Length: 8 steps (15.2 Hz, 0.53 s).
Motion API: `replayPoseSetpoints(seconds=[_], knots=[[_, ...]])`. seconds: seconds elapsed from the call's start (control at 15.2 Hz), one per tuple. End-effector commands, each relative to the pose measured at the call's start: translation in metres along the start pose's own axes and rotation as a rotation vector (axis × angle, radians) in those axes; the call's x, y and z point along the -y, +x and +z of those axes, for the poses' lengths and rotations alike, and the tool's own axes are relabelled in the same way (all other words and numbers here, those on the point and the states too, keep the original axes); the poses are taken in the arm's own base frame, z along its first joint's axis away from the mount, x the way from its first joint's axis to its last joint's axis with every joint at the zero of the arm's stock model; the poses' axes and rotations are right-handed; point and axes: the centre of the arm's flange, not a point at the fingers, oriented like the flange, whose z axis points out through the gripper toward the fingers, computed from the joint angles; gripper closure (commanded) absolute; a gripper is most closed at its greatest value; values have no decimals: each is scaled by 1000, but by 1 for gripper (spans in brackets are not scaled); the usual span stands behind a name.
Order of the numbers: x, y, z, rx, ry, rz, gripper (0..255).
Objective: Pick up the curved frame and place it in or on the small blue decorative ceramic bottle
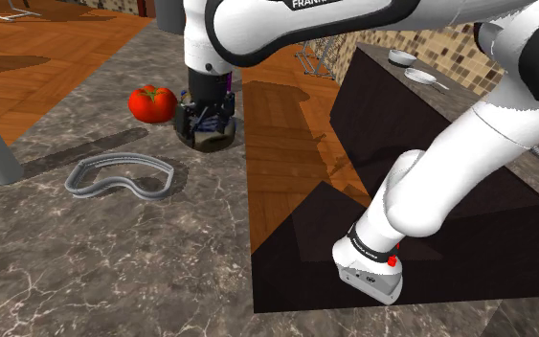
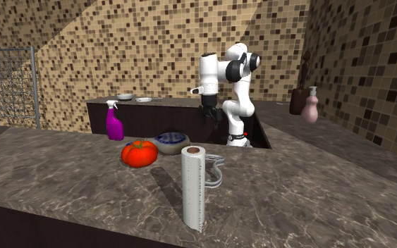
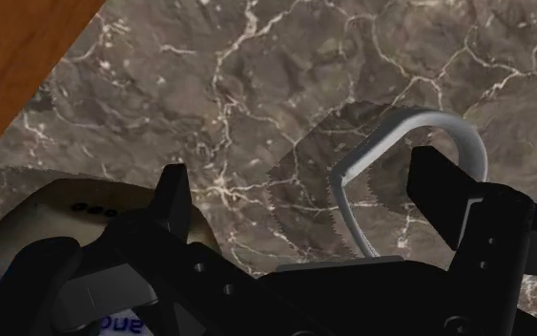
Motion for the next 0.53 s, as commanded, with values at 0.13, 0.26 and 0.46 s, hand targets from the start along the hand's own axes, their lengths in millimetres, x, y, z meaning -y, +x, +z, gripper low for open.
replayPoseSetpoints(seconds=[0.13,0.26,0.46], knots=[[42,20,19,-3,12,-24,0],[64,31,27,-4,17,-37,0],[97,47,39,-6,26,-55,0]])
